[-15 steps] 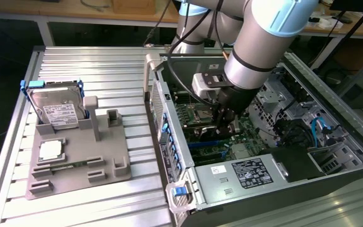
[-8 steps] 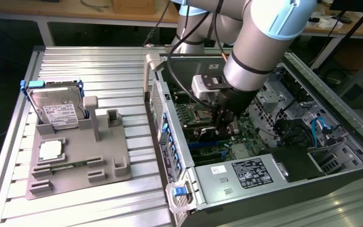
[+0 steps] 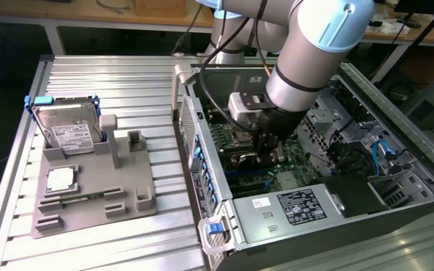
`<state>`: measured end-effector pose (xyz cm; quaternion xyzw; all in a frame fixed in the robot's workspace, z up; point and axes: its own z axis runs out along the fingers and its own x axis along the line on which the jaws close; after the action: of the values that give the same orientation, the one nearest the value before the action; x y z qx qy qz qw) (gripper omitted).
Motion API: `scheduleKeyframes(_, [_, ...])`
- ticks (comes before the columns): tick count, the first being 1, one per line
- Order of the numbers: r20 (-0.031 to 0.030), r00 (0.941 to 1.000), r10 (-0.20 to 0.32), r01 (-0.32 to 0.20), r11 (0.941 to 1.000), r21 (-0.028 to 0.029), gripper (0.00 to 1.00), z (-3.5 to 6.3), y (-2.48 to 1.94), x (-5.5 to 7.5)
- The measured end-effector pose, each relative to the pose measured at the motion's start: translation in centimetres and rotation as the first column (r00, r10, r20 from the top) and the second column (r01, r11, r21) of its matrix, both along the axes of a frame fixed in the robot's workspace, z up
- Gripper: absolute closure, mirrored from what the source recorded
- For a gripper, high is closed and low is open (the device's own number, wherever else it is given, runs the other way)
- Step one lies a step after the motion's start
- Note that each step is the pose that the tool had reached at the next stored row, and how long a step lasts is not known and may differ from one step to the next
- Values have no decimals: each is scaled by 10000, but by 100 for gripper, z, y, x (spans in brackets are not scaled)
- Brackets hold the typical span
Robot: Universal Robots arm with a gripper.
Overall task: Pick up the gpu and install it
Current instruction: 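Insert the gpu into the slot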
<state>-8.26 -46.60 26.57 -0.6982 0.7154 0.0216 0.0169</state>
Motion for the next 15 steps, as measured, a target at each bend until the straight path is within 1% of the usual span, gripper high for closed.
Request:
scheduleKeyframes(11, [0,10000,0,0,10000,-1,73,-22,0,-6])
scheduleKeyframes(15, [2,10000,-2,2,10000,5,73,-25,-16,-7])
